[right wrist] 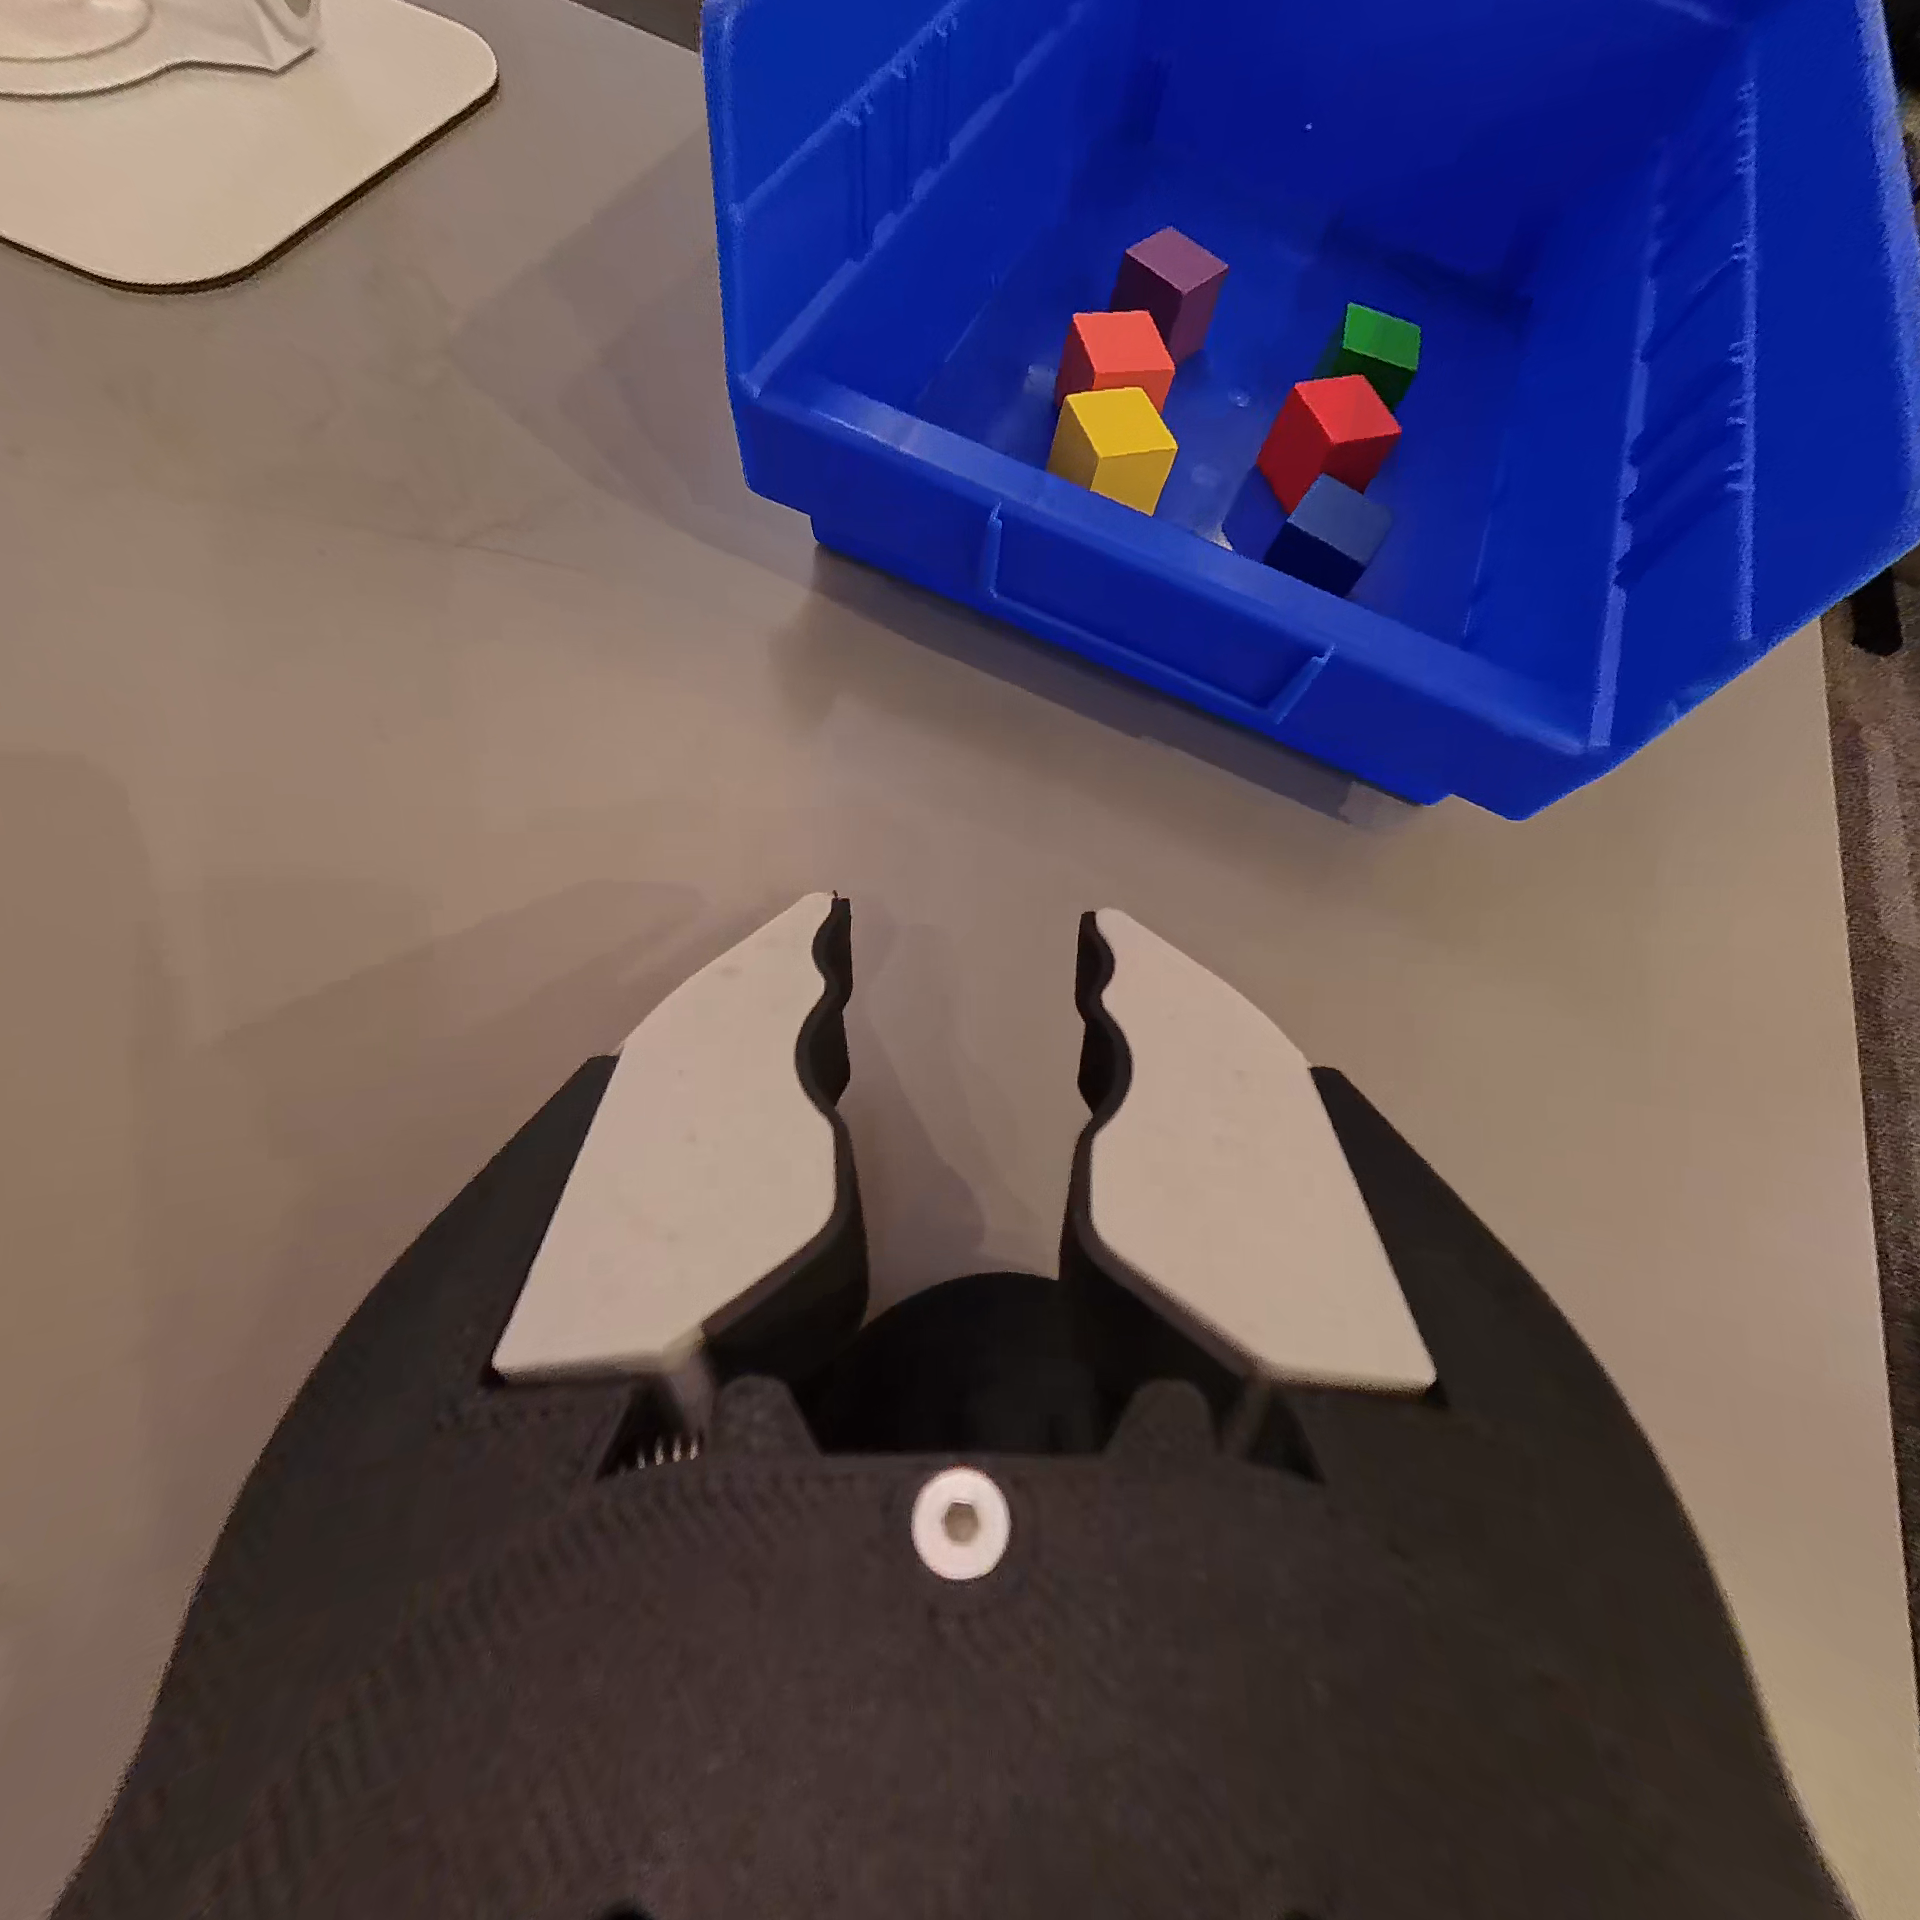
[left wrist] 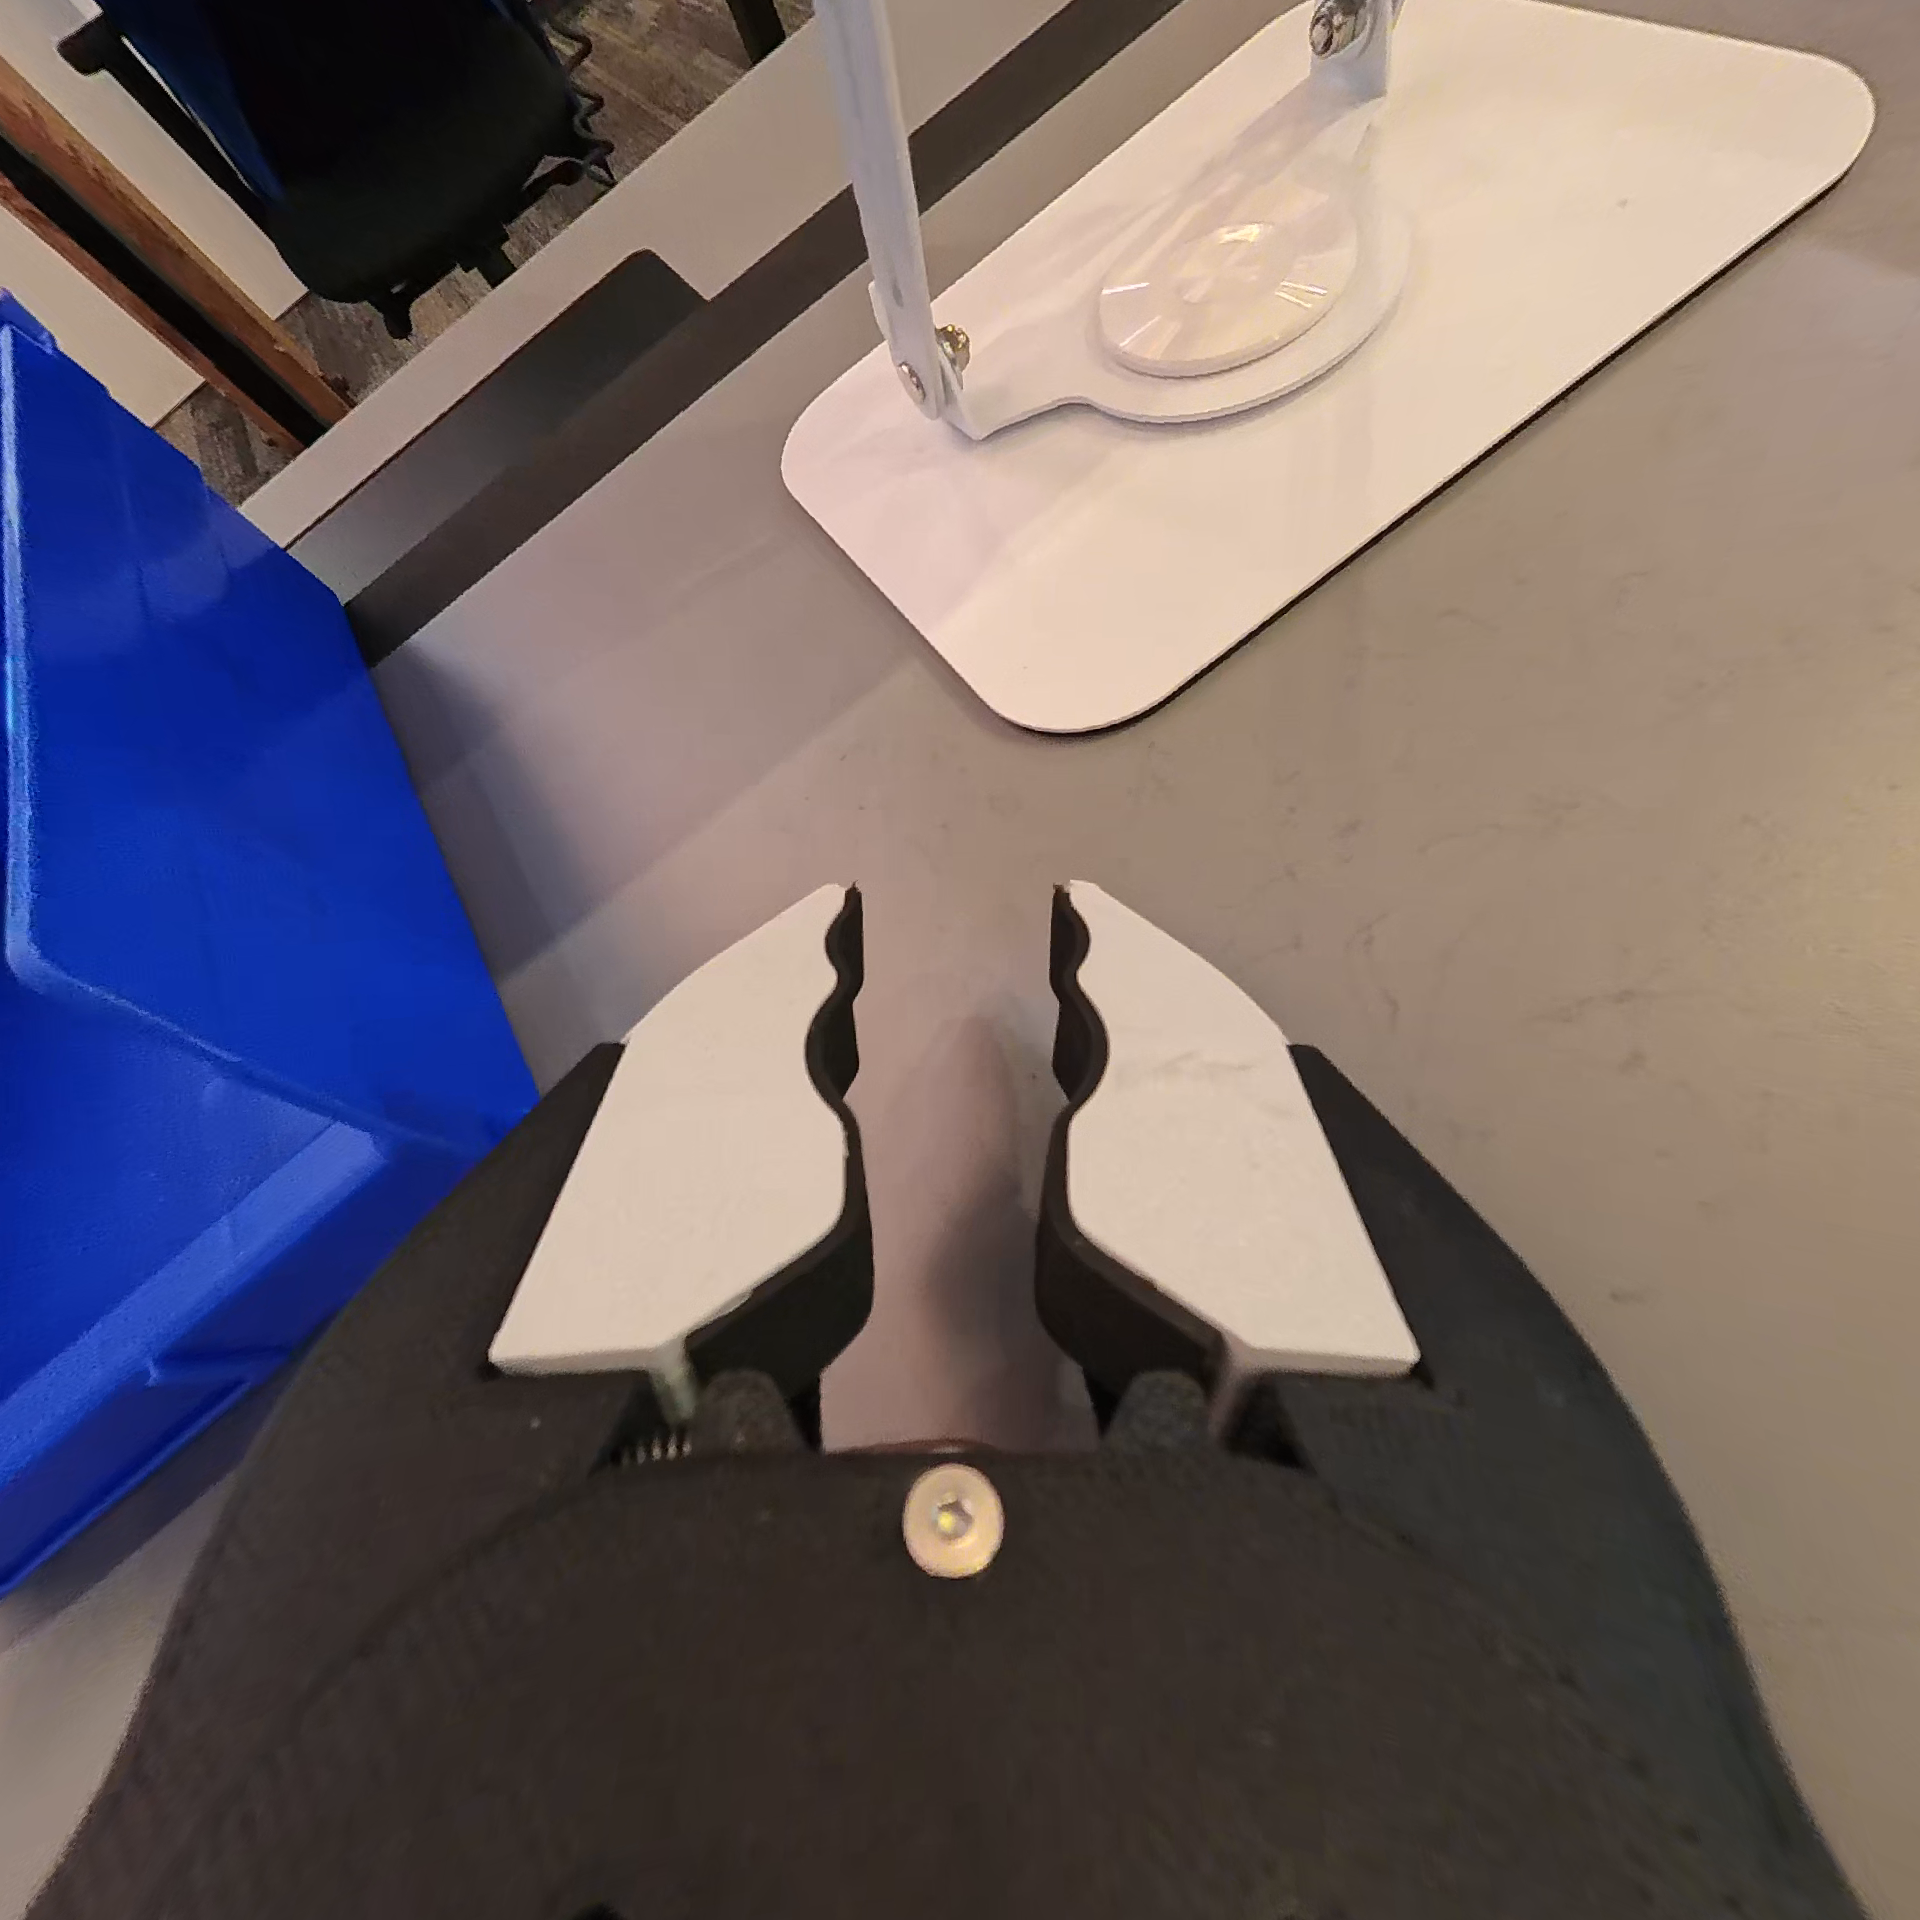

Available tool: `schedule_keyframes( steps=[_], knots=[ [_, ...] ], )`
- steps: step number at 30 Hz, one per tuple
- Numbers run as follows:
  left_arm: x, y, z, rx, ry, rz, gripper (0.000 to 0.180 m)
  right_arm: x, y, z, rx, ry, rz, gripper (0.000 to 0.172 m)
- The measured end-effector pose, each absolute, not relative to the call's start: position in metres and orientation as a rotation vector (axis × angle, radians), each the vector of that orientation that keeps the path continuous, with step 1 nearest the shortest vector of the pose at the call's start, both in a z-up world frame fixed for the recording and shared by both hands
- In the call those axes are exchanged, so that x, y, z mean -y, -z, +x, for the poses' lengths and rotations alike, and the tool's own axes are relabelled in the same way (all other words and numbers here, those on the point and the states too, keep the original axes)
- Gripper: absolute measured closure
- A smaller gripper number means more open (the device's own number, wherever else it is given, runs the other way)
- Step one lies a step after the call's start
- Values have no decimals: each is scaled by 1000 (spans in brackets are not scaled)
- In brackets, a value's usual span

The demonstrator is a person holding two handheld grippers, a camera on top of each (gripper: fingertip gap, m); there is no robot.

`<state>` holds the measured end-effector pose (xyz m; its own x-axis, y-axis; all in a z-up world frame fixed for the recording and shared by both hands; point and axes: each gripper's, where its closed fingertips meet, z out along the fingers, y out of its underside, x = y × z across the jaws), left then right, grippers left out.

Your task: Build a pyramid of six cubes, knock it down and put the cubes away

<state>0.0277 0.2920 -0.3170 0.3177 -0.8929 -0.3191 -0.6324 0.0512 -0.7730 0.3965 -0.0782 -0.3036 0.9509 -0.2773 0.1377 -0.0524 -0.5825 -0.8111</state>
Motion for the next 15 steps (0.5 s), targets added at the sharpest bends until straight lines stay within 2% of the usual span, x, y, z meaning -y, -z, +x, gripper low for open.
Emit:
schedule_keyframes(
  steps=[7,12,15],
  knots=[
    [-298,314,24,-1361,373,-1679,143,77,304,395,-217,312,-2181,129],
    [-297,314,23,-1374,365,-1664,141,83,258,375,-156,316,-2010,156],
    [-296,321,25,-1423,300,-1650,138,98,237,352,-221,301,-1950,135]
  ],
)
